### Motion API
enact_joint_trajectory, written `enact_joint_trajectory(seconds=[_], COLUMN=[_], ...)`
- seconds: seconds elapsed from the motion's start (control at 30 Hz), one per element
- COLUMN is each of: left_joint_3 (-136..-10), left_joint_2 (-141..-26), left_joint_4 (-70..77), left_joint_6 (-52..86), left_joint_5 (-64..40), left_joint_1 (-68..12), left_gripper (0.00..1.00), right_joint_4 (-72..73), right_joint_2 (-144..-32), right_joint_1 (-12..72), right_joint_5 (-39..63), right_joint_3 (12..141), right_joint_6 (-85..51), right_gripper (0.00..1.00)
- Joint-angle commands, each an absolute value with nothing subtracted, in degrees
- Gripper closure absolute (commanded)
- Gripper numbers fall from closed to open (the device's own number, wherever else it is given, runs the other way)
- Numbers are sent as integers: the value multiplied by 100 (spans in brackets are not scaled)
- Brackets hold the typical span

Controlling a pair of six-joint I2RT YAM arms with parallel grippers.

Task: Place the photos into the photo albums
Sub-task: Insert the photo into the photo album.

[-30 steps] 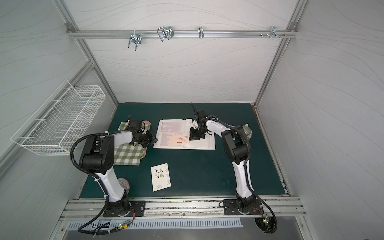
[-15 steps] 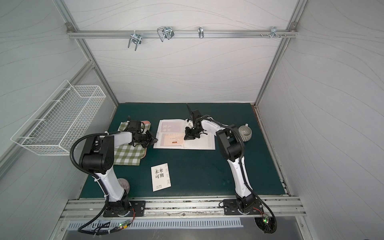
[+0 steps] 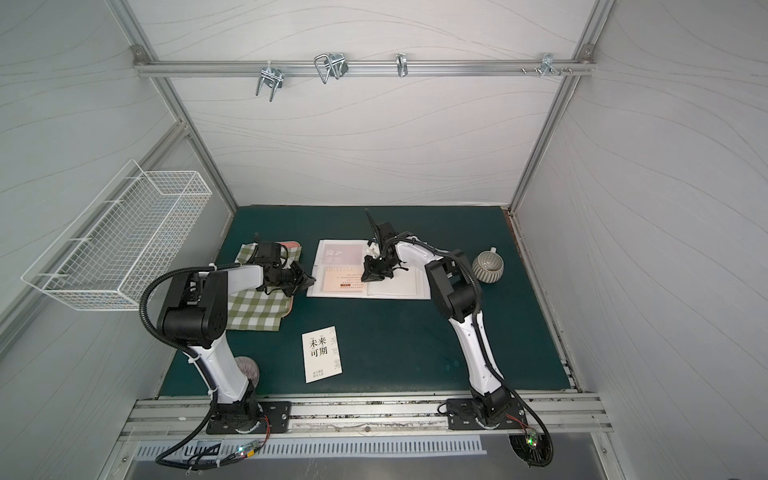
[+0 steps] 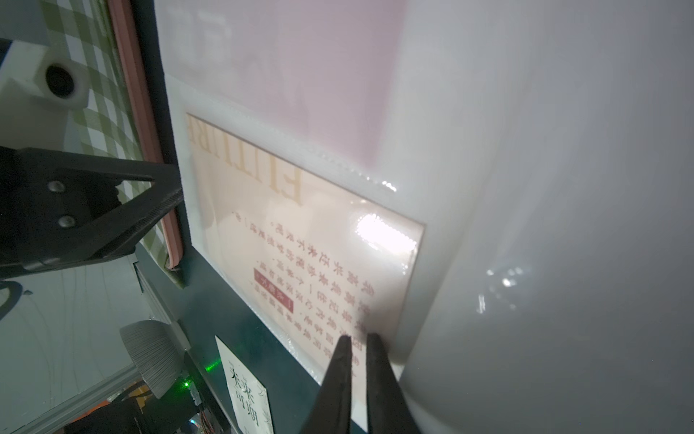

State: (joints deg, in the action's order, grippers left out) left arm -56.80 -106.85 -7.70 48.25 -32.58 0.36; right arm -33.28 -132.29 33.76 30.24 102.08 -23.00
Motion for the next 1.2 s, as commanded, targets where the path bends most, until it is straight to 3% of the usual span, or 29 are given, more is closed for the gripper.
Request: enact_joint_trajectory(seconds=[0.0,0.4,0.63,1.0,1.1,1.17], left_joint_3=[-5538,-5468,-5451,-5414,-5411,-5414], left_joint_2=[-10688,-10593,-10668,-10675,-10683,-10704], left_joint_4=[-1008,-945,-782,-721,-694,-678], left_joint_6=[4946,4992,5164,5227,5243,5264], left_joint_5=[-3177,-3115,-3182,-3244,-3256,-3274], left_joint_1=[77,104,105,101,105,105], left_gripper=[83,84,84,84,84,84], right_joint_4=[-3199,-3093,-4019,-4744,-4450,-3876], right_joint_2=[-13420,-13245,-12956,-13350,-13254,-13144], right_joint_1=[3426,3415,3434,3770,3765,3719], right_joint_5=[3168,3243,1851,699,947,1645], right_joint_3=[10191,10097,10239,10808,10628,10269], right_joint_6=[-2432,-2482,-1867,-1663,-1751,-1924], right_gripper=[87,86,87,89,90,88])
